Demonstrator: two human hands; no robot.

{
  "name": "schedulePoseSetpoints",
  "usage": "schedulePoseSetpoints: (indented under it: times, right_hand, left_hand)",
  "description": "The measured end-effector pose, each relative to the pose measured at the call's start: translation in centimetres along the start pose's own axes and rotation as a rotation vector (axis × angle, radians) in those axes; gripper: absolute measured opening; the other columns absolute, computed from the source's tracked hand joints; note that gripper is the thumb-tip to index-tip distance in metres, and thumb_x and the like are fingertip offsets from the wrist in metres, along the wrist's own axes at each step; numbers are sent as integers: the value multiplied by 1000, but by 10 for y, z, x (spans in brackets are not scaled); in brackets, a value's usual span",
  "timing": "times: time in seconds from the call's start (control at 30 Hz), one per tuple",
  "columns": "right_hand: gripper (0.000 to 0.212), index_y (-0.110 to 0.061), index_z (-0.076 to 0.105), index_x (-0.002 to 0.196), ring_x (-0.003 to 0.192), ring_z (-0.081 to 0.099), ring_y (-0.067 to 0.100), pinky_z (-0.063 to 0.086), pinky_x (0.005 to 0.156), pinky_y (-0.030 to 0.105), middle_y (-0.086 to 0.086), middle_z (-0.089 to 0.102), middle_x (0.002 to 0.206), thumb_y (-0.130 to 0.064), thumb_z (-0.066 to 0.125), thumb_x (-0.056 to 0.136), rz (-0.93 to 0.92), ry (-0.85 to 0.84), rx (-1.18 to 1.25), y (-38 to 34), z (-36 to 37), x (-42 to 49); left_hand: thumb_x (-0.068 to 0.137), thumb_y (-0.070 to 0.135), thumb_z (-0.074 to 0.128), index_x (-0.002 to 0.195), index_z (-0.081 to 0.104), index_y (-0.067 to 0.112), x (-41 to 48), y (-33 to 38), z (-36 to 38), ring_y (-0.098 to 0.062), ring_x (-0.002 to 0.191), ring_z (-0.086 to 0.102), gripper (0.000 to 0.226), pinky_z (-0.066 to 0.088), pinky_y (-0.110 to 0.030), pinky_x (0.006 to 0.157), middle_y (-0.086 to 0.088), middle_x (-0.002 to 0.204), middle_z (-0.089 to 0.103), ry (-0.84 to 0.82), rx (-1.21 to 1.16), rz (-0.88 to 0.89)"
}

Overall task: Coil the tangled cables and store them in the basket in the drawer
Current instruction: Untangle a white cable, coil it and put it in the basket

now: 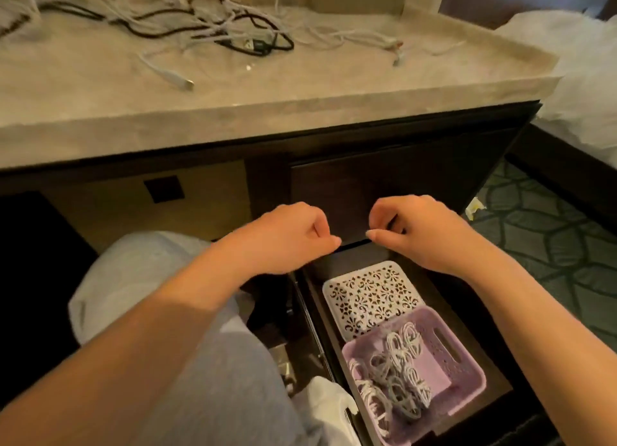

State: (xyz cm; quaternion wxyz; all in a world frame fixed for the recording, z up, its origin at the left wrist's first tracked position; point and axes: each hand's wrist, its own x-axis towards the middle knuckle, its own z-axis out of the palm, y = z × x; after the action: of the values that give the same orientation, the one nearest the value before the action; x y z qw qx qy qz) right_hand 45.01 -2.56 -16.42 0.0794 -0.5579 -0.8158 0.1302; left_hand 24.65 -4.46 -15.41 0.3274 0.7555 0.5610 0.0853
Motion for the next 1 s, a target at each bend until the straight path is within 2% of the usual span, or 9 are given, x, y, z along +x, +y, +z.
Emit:
schedulePoseSetpoints:
  times: [0.1, 0.23, 0.33, 0.53, 0.67, 0.77, 0.87, 0.93, 1.0]
  right_hand:
    - [9, -35, 59, 91, 78, 58, -1, 53, 75, 33, -22, 60, 81, -44, 59, 87, -98, 66, 22, -40, -36, 15]
    - [11, -30, 61, 93, 79, 58, 1, 52, 76, 33, -17, 63, 89, -40, 59, 88, -228, 104, 38, -94, -73, 36]
    - [8, -33, 58, 92, 77, 57, 0, 52, 75, 35, -18, 61, 87, -40, 59, 88, -313, 142, 5, -136, -94, 53]
    - [12, -29, 60, 92, 75, 55, 3, 50, 72, 33, -18, 60, 83, -40, 59, 88, -458, 199, -32, -214, -111, 101]
    - [14, -19, 64, 94, 76, 56, 10, 44, 69, 28, -5, 63, 90, -31, 61, 90, -497, 141, -10, -250, -107, 140]
    - [11, -17, 64, 95, 82, 56, 13, 43, 73, 26, -1, 64, 99, -27, 60, 90, -494, 119, 36, -264, -95, 174]
    - [23, -13, 64, 110, 97, 58, 17, 42, 81, 25, 2, 62, 110, -26, 58, 92, -455, 120, 68, -276, -84, 211]
    - [29, -10, 61, 118, 105, 57, 21, 43, 88, 28, 6, 61, 118, -23, 56, 93, -440, 133, 82, -282, -77, 236]
    - [34, -10, 57, 125, 113, 54, 23, 41, 95, 31, 9, 58, 126, -21, 53, 94, -429, 141, 76, -286, -70, 259]
  left_hand:
    - [88, 50, 53, 99, 65, 28, -21, -5, -45, -11, 92, 62, 27, 50, -39, 89, 9, 95, 66, 109, 46, 2]
    - [89, 44, 54, 101, 65, 22, -52, -7, -98, -11, 93, 61, 27, 50, -40, 89, 6, 98, 66, 250, 80, 19]
    - [89, 43, 55, 100, 64, 24, -74, -13, -133, -10, 93, 60, 24, 50, -38, 89, 7, 98, 65, 333, 131, 18]
    - [91, 43, 53, 103, 63, 25, -111, -46, -192, -3, 92, 57, 23, 48, -27, 86, 14, 100, 61, 440, 200, -84]
    - [93, 41, 53, 107, 62, 21, -116, -80, -224, -10, 98, 57, 26, 47, -29, 87, 7, 107, 62, 476, 241, -198]
    - [93, 39, 53, 115, 59, 20, -110, -104, -241, -13, 108, 54, 30, 43, -27, 88, 4, 119, 57, 506, 255, -253]
    - [93, 37, 55, 125, 53, 16, -96, -126, -257, -17, 119, 48, 38, 36, -24, 91, -2, 130, 49, 542, 267, -279]
    - [92, 34, 57, 126, 50, 14, -83, -139, -266, -20, 126, 41, 40, 33, -27, 101, -4, 134, 42, 632, 253, -266]
    - [92, 32, 57, 129, 46, 14, -71, -148, -271, -22, 130, 32, 43, 28, -31, 106, -3, 139, 34, 796, 286, -281]
